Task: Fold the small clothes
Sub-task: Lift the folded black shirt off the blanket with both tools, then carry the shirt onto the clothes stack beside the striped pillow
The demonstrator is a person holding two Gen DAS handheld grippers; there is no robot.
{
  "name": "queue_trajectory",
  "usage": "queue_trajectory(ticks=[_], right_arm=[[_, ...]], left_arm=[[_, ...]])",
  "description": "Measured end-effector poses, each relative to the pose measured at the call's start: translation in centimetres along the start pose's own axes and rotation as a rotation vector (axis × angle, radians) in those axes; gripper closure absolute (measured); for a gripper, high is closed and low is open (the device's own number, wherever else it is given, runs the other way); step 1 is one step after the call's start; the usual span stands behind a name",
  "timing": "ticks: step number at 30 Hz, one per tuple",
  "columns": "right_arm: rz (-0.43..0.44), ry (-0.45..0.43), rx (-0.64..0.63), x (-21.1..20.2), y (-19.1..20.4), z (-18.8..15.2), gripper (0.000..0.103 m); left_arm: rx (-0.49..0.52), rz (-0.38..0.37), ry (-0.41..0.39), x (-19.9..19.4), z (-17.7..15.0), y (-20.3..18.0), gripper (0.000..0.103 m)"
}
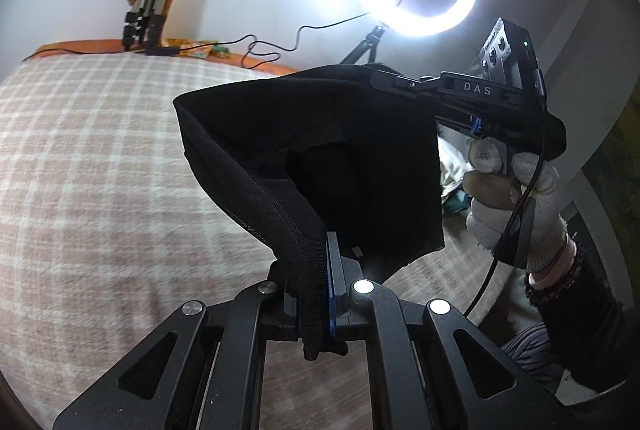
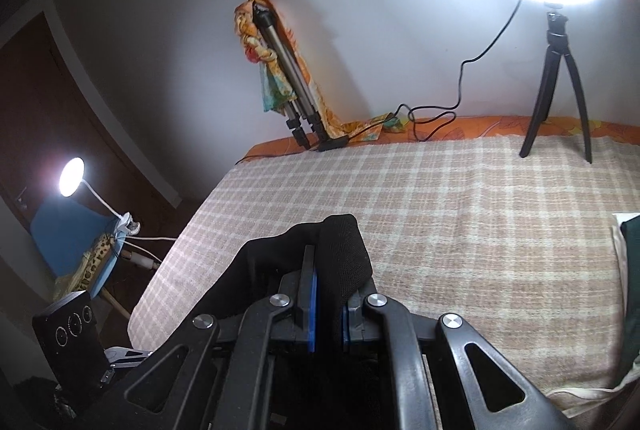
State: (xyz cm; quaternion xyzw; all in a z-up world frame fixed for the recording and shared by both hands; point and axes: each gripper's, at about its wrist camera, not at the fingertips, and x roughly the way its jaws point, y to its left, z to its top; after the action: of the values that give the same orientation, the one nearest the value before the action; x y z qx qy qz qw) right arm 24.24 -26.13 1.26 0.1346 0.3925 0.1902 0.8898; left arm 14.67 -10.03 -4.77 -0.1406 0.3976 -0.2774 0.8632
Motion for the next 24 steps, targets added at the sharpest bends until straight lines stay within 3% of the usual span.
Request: queue_trajectory(ticks=[12,24], right_arm=[[-0.073,-0.079,0.026,-8.0,-5.1,0.9,0.097],[-0.193,-0.14,0.07,-16.6,-13.2,1.9,0.097]], left_arm=[[0.108,-0.103,-0.001,4.0,2.1,-7.6,0.097],[0.22,-0.206,0.016,10.0,4.3,-16.2,0.097]])
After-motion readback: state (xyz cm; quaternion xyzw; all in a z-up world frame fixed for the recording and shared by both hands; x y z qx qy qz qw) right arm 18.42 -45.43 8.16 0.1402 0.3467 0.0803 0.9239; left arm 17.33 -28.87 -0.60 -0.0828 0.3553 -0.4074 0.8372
